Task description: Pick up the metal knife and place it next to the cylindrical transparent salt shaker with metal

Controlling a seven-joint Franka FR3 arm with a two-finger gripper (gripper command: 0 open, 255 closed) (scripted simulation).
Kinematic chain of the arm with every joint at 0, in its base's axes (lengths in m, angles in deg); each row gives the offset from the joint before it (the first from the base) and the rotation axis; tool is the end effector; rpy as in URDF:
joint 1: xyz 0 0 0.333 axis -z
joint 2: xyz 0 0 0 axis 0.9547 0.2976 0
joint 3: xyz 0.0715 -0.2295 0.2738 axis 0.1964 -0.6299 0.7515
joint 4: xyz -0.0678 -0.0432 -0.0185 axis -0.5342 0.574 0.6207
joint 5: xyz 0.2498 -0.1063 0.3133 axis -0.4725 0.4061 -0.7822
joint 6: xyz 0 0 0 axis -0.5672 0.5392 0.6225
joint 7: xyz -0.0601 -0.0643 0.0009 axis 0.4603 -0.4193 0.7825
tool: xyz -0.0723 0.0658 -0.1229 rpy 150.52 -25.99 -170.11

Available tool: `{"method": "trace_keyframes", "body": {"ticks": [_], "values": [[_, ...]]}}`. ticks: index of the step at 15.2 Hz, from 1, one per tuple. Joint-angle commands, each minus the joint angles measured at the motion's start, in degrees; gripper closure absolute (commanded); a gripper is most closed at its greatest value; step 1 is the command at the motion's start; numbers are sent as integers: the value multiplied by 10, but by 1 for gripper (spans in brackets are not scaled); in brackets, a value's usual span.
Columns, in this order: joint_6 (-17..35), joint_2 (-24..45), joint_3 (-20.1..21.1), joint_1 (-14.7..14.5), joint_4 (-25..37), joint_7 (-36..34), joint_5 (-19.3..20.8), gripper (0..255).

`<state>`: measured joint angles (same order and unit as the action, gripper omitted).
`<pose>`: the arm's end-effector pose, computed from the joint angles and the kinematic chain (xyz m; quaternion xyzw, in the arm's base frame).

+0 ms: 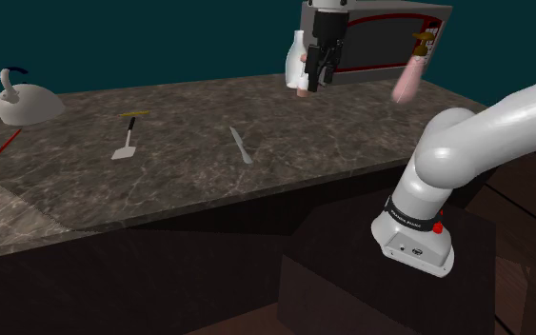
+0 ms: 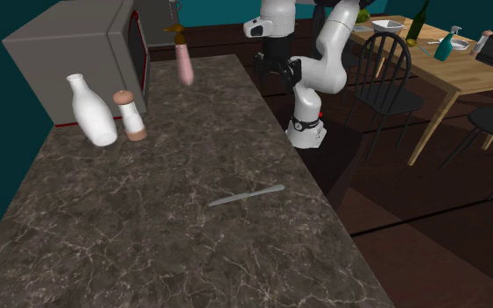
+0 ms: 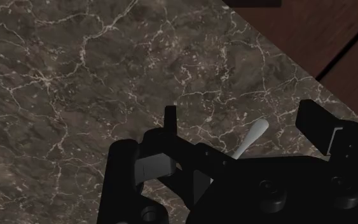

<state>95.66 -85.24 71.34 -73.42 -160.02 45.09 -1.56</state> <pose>0.3039 0.0225 0.5375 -0.9993 -0.0218 0.0078 0.0303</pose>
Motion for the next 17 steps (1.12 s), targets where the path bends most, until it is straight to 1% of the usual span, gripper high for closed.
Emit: {"method": "trace_keyframes", "body": {"ticks": [1, 5, 9, 17], "values": [[0, 0, 0, 0, 0, 0, 0, 0], [58, 79, 28, 9, 10, -75, -30, 0], [113, 166, 52, 17, 32, -145, -54, 0], [205, 349, 79, 32, 110, -277, -82, 0]]}}
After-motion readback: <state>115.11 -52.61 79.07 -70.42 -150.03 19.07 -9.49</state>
